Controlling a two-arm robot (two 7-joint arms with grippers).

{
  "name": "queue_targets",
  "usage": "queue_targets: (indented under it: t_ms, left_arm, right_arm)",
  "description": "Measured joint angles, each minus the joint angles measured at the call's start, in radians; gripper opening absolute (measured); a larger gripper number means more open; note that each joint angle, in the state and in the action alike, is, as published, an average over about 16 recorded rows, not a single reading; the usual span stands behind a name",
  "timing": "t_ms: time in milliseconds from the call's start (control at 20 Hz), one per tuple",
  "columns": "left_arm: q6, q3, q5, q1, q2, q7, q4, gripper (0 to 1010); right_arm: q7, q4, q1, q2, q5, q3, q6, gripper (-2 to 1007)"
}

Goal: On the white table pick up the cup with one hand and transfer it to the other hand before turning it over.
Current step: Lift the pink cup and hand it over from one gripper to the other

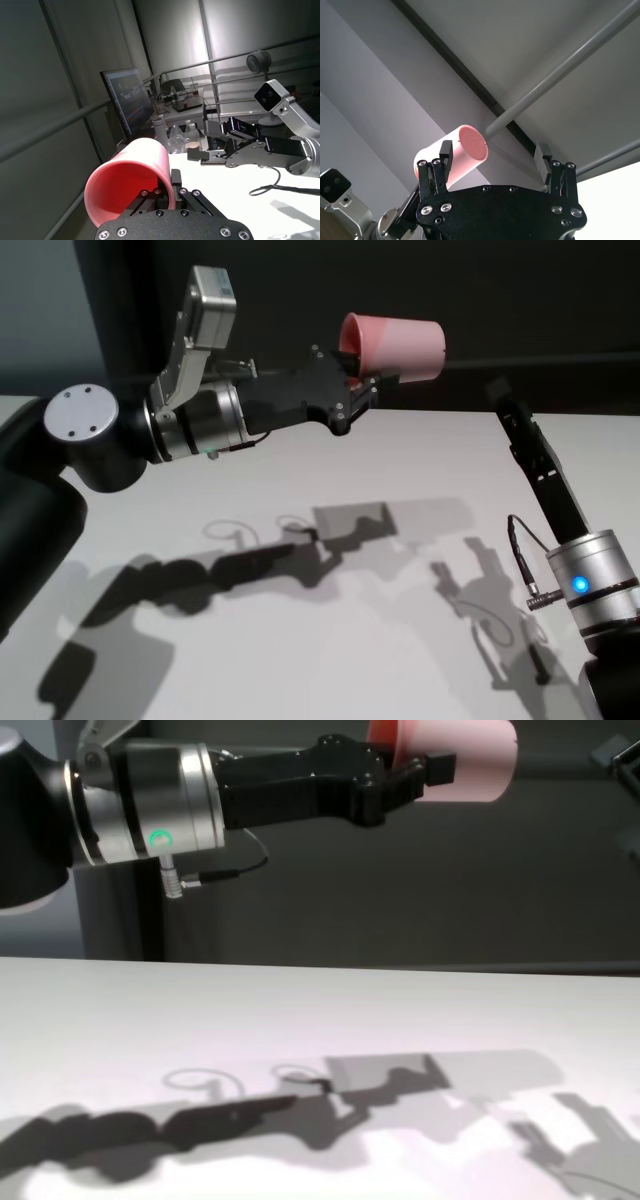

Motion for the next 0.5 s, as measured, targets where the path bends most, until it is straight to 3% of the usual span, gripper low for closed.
queue_targets:
  t_ms: [200, 500]
  left_arm:
    - [0.000, 0.000, 0.000, 0.000, 0.000, 0.000, 0.000, 47]
    - [0.000, 0.000, 0.000, 0.000, 0.000, 0.000, 0.000, 47]
  right_arm:
    - [0.036, 0.049, 0.031, -0.020, 0.072, -0.001, 0.004, 1002]
    - [0.081, 0.118, 0.078, -0.043, 0.136, -0.011, -0.001, 1002]
